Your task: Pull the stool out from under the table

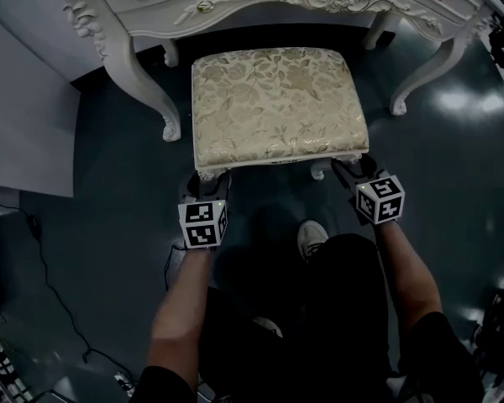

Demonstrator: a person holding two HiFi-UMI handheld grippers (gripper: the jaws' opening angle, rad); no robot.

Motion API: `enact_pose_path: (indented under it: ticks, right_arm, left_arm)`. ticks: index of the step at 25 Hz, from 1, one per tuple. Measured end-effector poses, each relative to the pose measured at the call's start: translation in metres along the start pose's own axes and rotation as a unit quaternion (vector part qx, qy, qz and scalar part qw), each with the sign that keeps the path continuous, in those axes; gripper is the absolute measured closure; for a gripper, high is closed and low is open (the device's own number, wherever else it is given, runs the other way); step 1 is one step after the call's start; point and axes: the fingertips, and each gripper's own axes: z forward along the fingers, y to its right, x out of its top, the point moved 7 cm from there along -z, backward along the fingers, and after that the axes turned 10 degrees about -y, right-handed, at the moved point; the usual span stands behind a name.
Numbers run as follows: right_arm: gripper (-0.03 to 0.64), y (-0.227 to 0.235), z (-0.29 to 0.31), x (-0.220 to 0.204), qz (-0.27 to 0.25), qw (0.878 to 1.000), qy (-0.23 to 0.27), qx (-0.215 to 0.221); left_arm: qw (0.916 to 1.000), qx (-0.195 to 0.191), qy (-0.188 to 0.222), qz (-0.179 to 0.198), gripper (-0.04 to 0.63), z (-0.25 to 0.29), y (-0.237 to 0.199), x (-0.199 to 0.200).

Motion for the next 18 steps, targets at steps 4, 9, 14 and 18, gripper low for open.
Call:
enact_pose_path:
  ticks: [4,9,14,18]
  right_arm:
    - [0.325,0.0000,-0.0004,0.0010,-0.001,1.000,-0.001,0.001]
    - [0.325,-0.0012,-0.0015,0.0045,0.000,1.000,0.002,0.001]
    - [0.325,0.0000,0.0008,0.0068,-0.003,1.000,-0.004,0.003]
    - [0.325,-0.0011,-0.0005,0.0061,-0.002,1.000,-0.011,0.005]
  left_arm:
    - [1.0000,0.001,-0.001,0.001,0.345,-0.0008,0.0001,0.0010]
    - [1.0000,-0.002,-0.006,0.000,0.345,-0.0017,-0.0007,0.0019]
    - [0.9999,0.000,-0.011,-0.006,0.345,-0.0019,0.0005,0.0002]
    - [0.9998,-0.005,-0.017,-0.004,0.345,-0.0017,0.0003,-0.0001]
